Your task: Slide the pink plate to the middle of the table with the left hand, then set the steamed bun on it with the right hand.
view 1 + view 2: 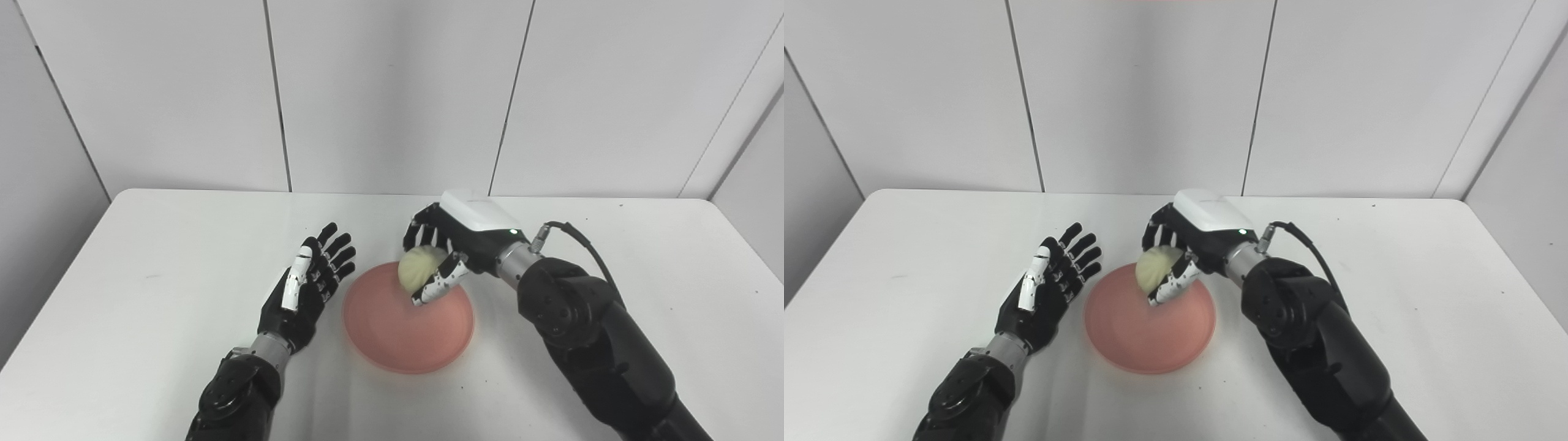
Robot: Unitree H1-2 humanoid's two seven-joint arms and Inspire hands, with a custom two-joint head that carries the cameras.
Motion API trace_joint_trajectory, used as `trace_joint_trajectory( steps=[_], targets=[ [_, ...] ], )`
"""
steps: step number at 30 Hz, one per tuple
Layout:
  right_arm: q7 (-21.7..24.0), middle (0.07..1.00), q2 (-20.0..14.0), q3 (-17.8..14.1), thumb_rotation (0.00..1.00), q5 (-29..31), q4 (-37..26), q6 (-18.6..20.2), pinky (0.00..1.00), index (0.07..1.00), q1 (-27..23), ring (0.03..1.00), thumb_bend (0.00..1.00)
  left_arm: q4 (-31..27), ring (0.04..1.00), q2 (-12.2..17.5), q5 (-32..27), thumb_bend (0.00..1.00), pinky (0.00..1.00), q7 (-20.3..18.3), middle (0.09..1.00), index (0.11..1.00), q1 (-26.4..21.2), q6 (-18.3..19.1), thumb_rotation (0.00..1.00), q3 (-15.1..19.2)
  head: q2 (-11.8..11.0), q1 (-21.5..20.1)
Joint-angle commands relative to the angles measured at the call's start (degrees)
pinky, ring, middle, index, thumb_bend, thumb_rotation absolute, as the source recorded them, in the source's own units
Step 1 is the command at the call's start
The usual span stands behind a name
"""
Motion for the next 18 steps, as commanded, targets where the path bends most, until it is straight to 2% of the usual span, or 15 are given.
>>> trace_joint_trajectory(
  steps=[1,6,7,10,18],
  targets=[
    [-0.5,0.455,1.3,-0.5,0.12,0.6,-0.4,-0.4,0.29,0.488,-2.0,0.377,0.51,4.6,0.929,-0.2,1.9,0.44,0.93,2.1,0.938,0.946,3.4,7.3,1.0,-0.7,0.0,0.0],
    [-0.8,0.47,2.5,0.5,0.12,0.8,1.7,-1.6,0.3,0.489,-1.1,0.389,0.51,4.5,0.93,-0.4,1.8,0.45,0.93,2.4,0.94,0.948,3.3,7.5,1.0,-0.7,0.3,-0.1],
    [-1.1,0.448,2.6,0.8,0.06,0.7,2.2,-1.9,0.31,0.515,-1.0,0.393,0.51,4.4,0.932,-0.4,1.7,0.44,0.94,2.4,0.942,0.949,3.4,7.6,1.0,-0.8,0.4,-0.2],
    [-1.6,0.427,2.7,1.5,0.01,0.7,3.4,-2.8,0.31,0.537,-0.6,0.396,0.52,4.0,0.931,-0.4,1.8,0.45,0.94,2.4,0.939,0.947,3.5,7.8,1.0,-0.8,0.7,-0.1],
    [-2.3,0.411,3.2,3.1,0.0,-0.1,7.6,-3.8,0.28,0.535,0.5,0.369,0.52,3.2,0.933,0.0,1.8,0.44,0.94,2.3,0.944,0.952,3.8,8.2,1.0,-1.2,1.2,-0.2]
  ],
)
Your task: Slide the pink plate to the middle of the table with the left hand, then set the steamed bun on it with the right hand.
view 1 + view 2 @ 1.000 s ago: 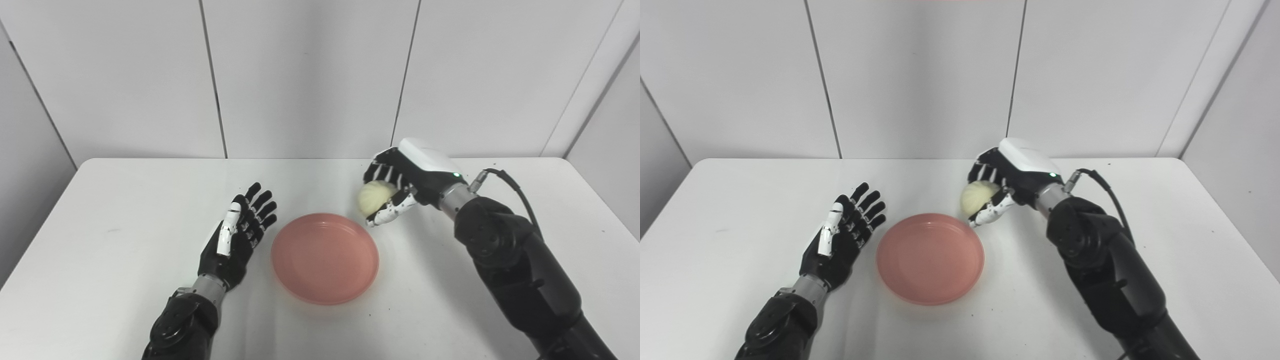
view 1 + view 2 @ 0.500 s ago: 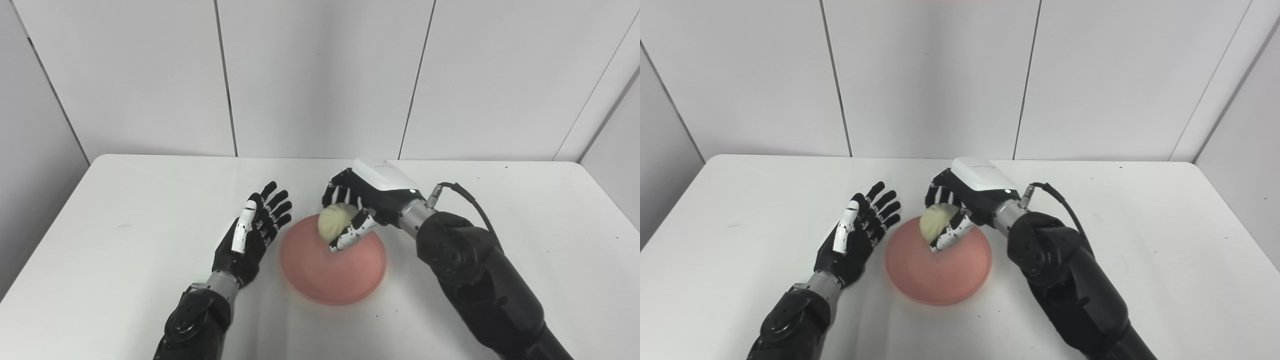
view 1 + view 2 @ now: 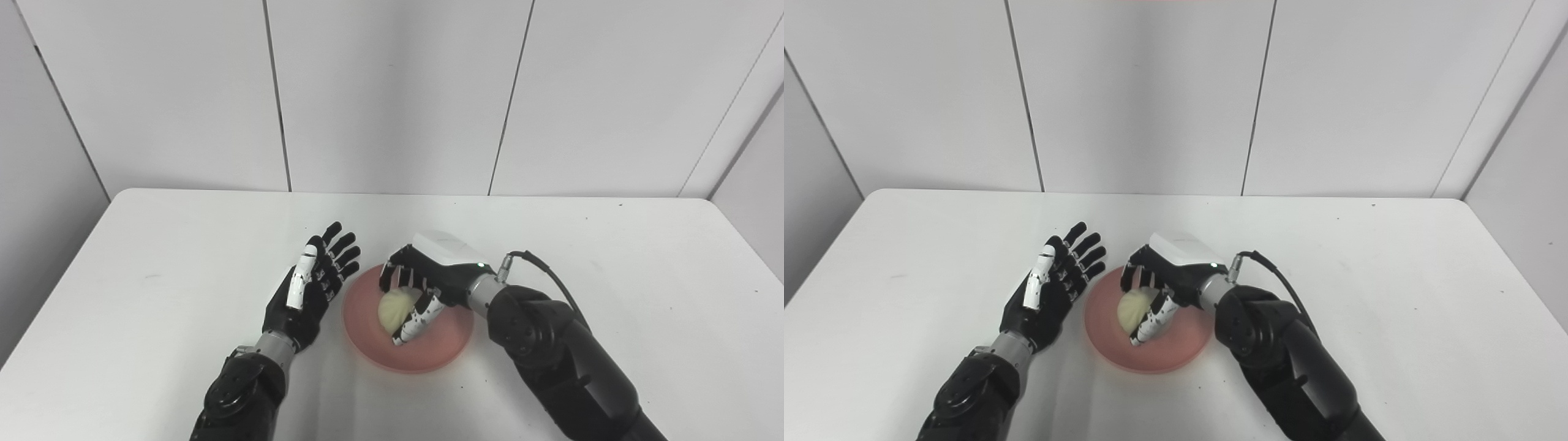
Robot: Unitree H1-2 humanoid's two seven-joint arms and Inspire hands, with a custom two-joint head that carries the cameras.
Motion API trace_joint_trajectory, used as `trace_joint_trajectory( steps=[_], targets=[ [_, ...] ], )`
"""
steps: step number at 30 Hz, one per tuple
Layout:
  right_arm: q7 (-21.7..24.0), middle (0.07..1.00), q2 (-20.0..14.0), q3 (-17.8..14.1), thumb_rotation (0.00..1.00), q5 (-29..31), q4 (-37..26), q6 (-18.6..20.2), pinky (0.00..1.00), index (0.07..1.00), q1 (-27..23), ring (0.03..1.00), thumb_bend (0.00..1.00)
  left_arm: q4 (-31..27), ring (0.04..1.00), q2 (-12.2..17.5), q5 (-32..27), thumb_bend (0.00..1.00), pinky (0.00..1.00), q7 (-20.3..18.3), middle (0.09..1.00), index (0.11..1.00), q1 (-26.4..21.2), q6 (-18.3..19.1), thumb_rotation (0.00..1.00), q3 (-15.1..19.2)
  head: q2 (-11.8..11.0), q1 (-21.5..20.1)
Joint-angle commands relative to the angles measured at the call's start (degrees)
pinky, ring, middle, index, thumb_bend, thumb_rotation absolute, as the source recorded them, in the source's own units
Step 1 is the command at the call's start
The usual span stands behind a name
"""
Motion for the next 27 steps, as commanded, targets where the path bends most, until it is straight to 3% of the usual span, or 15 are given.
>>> trace_joint_trajectory(
  steps=[1,15,20,21,23,25,27],
  targets=[
    [-1.9,0.409,0.3,0.0,0.0,-1.0,-0.2,-2.1,0.27,0.534,-1.9,0.364,0.52,3.2,0.934,0.2,1.8,0.44,0.94,1.7,0.944,0.952,4.0,8.1,1.0,-0.7,0.1,0.0],
    [-6.8,0.411,0.9,1.7,0.0,-2.2,7.5,-5.8,0.29,0.534,-1.3,0.38,0.52,2.8,0.938,0.1,1.5,0.44,0.94,1.6,0.948,0.956,4.1,8.3,1.0,-0.7,0.4,0.0],
    [-5.8,0.431,0.5,3.1,0.0,-4.8,5.7,-4.4,0.32,0.544,-1.5,0.414,0.52,2.5,0.94,0.1,1.6,0.44,0.94,1.7,0.951,0.958,4.1,8.6,1.0,-0.8,0.6,0.1],
    [-5.0,0.56,0.2,3.5,0.1,-5.3,5.0,-4.1,0.39,0.557,-1.7,0.504,0.55,2.6,0.939,0.1,1.7,0.44,0.94,1.8,0.95,0.958,4.0,8.6,1.0,-0.8,0.6,0.1],
    [-2.5,0.732,-0.4,4.0,0.31,-6.3,2.9,-2.9,0.49,0.728,-2.2,0.642,0.68,2.6,0.937,0.0,1.6,0.44,0.94,2.0,0.945,0.953,4.0,8.8,1.0,-0.7,0.6,0.1],
    [0.6,0.763,-0.6,4.1,0.35,-7.5,0.5,-1.2,0.5,0.756,-2.5,0.666,0.7,2.5,0.936,-0.1,1.5,0.44,0.94,2.2,0.944,0.952,4.1,8.9,1.0,-0.5,0.6,0.1],
    [3.8,0.811,-0.8,4.2,0.46,-8.8,-1.8,0.3,0.47,0.823,-2.9,0.66,0.76,2.4,0.926,-0.2,1.3,0.44,0.93,2.4,0.933,0.936,4.2,8.9,1.0,-0.4,0.6,0.1]
  ],
)
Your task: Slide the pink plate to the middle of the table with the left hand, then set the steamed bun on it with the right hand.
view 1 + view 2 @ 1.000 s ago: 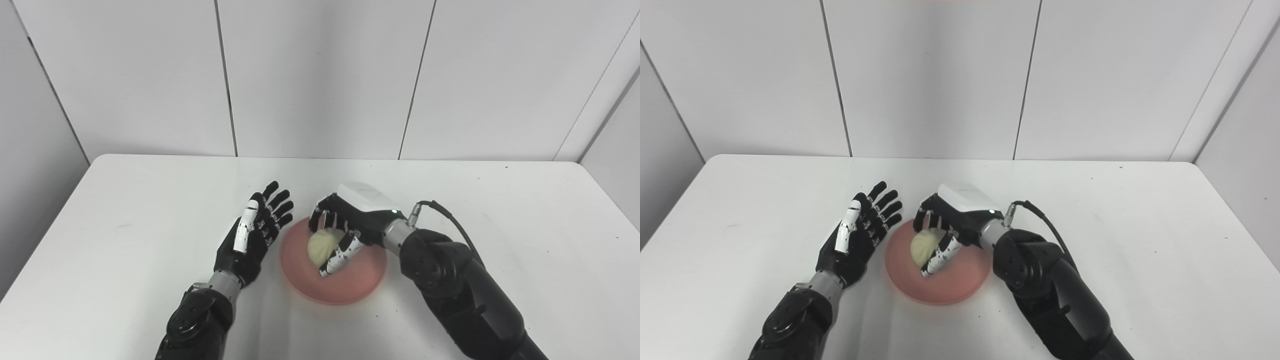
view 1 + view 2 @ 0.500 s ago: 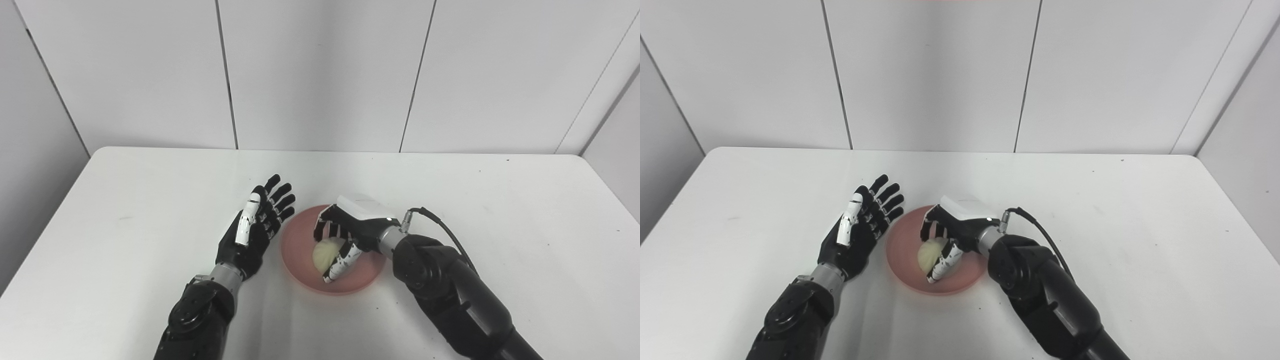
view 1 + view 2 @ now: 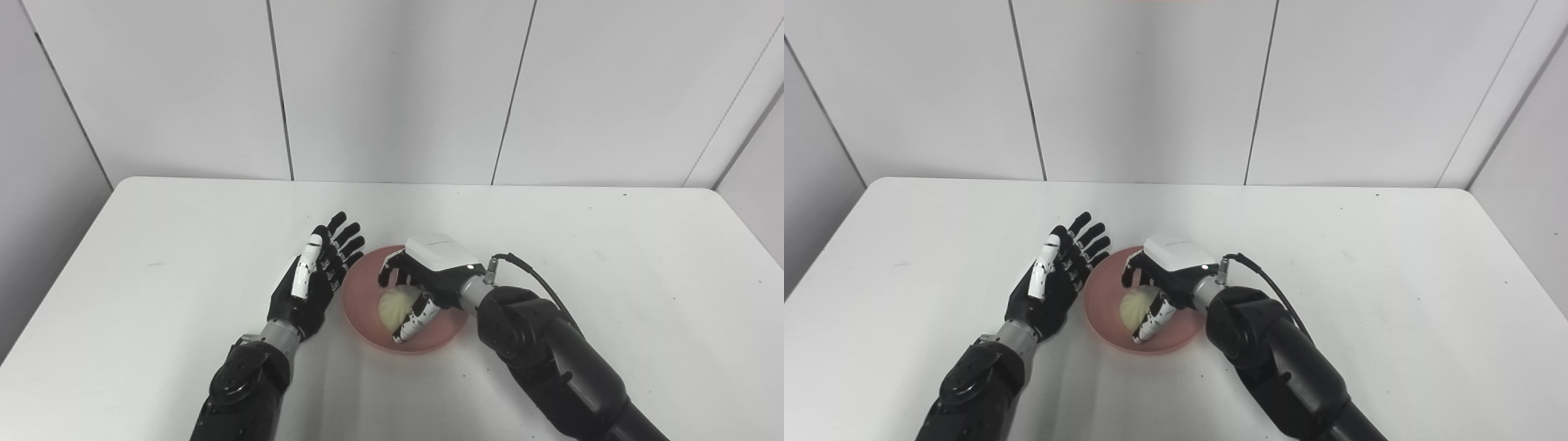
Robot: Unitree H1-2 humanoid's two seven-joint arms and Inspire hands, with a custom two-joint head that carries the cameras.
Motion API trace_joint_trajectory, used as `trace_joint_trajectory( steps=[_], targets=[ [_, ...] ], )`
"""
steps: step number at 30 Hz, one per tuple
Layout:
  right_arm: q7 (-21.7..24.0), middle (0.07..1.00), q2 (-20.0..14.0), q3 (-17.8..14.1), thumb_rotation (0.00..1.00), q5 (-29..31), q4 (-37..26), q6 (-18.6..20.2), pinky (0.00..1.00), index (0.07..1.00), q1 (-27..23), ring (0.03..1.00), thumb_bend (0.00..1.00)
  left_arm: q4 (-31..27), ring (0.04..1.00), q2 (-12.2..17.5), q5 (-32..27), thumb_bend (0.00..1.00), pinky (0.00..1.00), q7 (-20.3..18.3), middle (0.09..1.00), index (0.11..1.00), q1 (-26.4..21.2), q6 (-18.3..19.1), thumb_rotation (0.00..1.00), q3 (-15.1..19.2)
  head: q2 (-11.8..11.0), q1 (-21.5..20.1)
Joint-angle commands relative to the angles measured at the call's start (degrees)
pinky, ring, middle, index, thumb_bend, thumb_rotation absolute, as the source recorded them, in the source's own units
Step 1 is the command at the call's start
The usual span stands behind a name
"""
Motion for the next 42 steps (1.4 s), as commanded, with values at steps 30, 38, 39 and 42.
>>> trace_joint_trajectory(
  steps=[30,38,39,42],
  targets=[
    [4.4,0.839,0.9,-10.5,0.88,-2.8,-14.5,0.1,0.43,0.949,-2.0,0.636,0.88,6.4,0.945,0.6,0.6,0.45,0.96,0.0,0.955,0.956,3.6,5.8,1.0,0.4,-3.0,-1.1],
    [-10.9,0.963,1.3,-19.6,0.98,6.4,-12.5,-6.8,0.58,0.994,1.3,0.821,0.82,7.1,0.929,0.9,1.1,0.46,0.93,-0.1,0.937,0.945,3.5,5.0,1.0,0.9,-3.9,-1.3],
    [-12.3,0.985,1.4,-20.2,0.99,7.3,-12.0,-7.5,0.63,0.998,1.7,0.864,0.83,7.1,0.932,0.9,1.1,0.46,0.93,-0.1,0.94,0.947,3.5,5.1,1.0,0.9,-3.9,-1.3],
    [-16.6,0.999,2.1,-22.7,1.0,11.9,-9.6,-9.8,0.73,1.0,2.8,0.951,0.85,6.9,0.933,1.1,1.2,0.46,0.93,-0.1,0.94,0.947,3.7,5.0,1.0,0.9,-4.1,-1.5]
  ],
)
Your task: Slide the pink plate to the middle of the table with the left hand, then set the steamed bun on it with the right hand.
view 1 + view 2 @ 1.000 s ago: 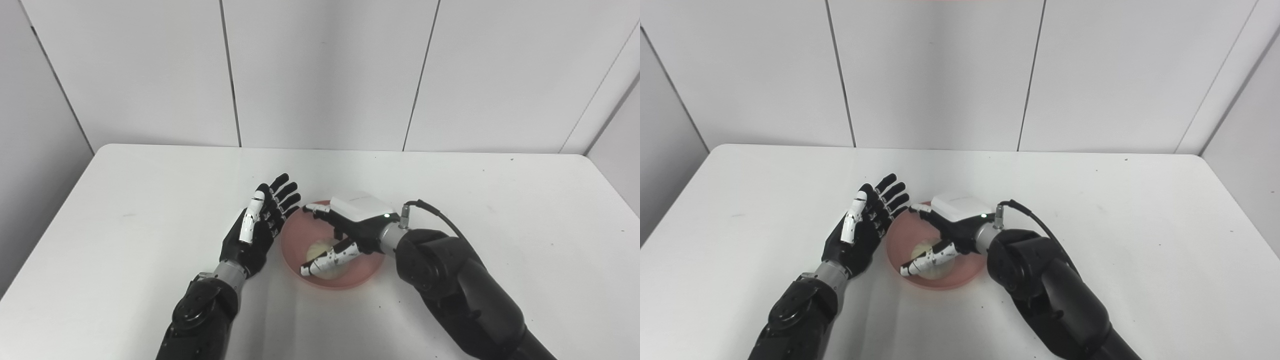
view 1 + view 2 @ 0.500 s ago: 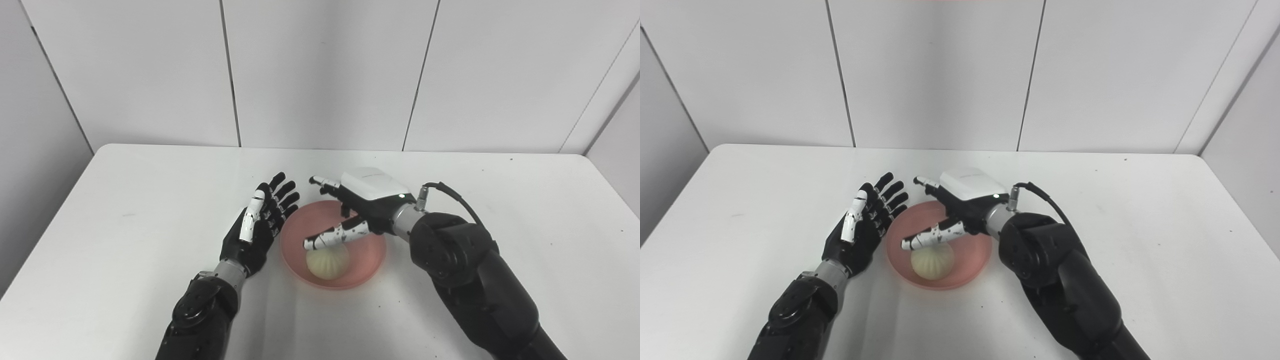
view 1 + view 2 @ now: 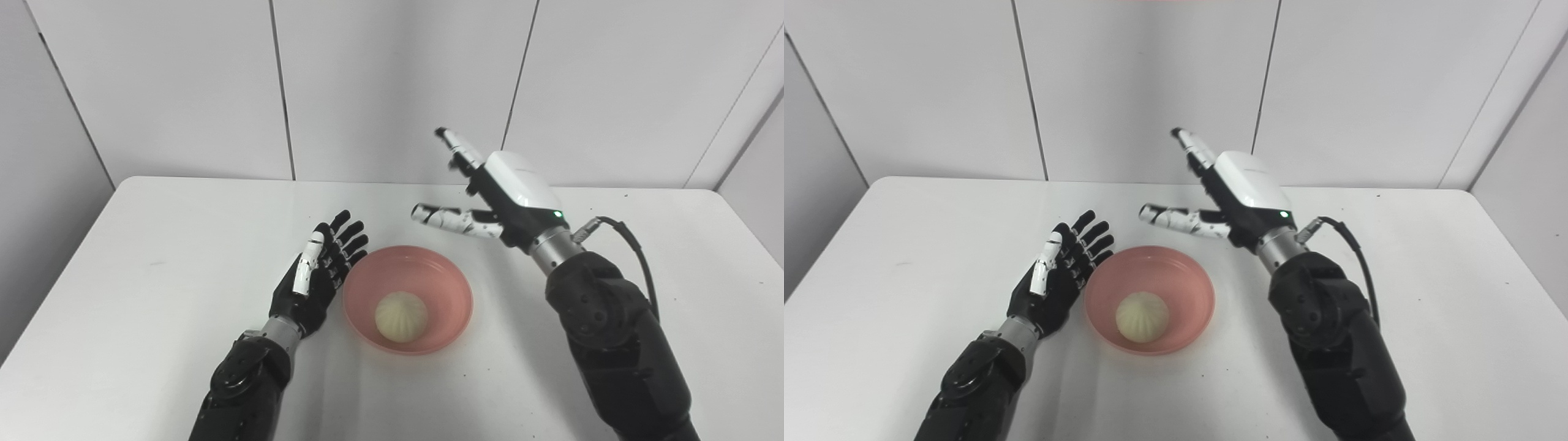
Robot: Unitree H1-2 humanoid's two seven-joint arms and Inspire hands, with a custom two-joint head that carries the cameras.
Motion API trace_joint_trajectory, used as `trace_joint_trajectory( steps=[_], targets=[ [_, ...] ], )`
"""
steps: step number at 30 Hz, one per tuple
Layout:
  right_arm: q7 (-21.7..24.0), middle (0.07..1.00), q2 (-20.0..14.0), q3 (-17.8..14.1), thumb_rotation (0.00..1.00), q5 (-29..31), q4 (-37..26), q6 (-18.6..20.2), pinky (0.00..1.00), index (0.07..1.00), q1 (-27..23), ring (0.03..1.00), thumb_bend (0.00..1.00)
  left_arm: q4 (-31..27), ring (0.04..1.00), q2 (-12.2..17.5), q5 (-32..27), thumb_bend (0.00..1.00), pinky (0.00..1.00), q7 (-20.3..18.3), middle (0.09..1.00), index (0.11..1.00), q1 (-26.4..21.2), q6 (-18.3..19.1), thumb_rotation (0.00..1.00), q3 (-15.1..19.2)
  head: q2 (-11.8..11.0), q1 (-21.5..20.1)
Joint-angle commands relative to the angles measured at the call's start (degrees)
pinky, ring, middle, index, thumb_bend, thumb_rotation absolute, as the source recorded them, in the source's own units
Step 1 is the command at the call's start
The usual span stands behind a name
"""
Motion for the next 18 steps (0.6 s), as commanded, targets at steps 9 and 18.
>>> trace_joint_trajectory(
  steps=[9,18],
  targets=[
    [-15.2,1.0,5.1,-7.1,1.0,13.5,8.8,-10.1,0.94,1.0,3.2,1.0,0.9,3.3,0.943,1.0,2.7,0.45,0.94,2.6,0.952,0.963,5.5,4.4,1.0,0.2,-0.6,-0.1],
    [-17.8,1.0,9.5,-12.6,1.0,27.2,17.4,-10.6,1.0,1.0,5.0,1.0,0.6,-10.5,1.0,-1.1,8.0,0.39,1.0,8.6,1.0,1.0,9.1,4.1,1.0,-0.4,-0.9,0.4]
  ],
)
